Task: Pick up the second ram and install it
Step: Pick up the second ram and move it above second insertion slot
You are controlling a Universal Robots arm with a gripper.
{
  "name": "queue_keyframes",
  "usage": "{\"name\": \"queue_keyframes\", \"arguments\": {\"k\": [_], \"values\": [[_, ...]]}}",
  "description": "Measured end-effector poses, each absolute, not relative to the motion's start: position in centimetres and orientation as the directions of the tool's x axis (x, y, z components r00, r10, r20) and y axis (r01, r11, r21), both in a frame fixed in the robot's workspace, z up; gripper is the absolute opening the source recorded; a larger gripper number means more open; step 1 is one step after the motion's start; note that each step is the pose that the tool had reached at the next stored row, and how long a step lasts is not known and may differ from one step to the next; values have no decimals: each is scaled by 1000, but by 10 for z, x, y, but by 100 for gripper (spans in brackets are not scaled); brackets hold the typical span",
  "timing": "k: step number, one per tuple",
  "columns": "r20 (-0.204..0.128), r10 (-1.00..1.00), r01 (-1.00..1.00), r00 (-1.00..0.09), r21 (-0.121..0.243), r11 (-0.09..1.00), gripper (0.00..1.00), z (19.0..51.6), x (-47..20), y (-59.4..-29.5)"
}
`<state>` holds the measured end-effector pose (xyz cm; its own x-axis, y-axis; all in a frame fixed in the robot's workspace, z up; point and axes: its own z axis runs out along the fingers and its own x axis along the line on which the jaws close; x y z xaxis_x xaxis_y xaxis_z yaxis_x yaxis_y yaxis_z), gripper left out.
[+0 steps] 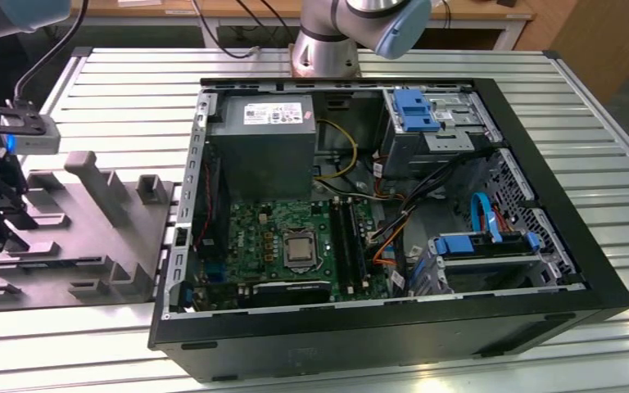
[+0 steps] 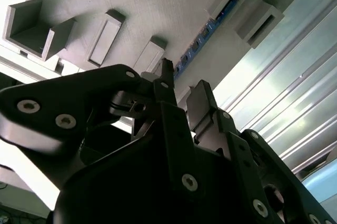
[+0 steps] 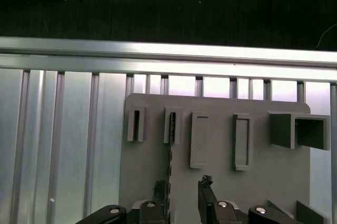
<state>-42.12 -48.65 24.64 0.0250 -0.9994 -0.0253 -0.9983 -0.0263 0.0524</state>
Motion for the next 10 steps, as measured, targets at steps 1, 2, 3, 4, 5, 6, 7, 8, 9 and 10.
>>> {"name": "queue_keyframes", "arguments": {"k": [1,2,3,4,5,6,7,8,9,10], "values": [[-25,-999,-998,25,52,-26,38,246,-421,-488],[-25,-999,-998,25,52,-27,38,245,-421,-489],[-25,-999,-998,26,52,-27,38,244,-421,-489],[-26,-999,-998,26,52,-27,38,242,-421,-489],[-26,-999,-998,26,52,-28,38,240,-421,-490],[-26,-999,-998,27,52,-28,38,238,-421,-490],[-26,-999,-998,27,52,-29,38,237,-421,-491],[-25,-999,-998,28,52,-29,38,235,-421,-491],[-26,-999,-998,28,52,-30,38,233,-421,-491],[-26,-999,-998,29,52,-30,38,231,-421,-492]]}}
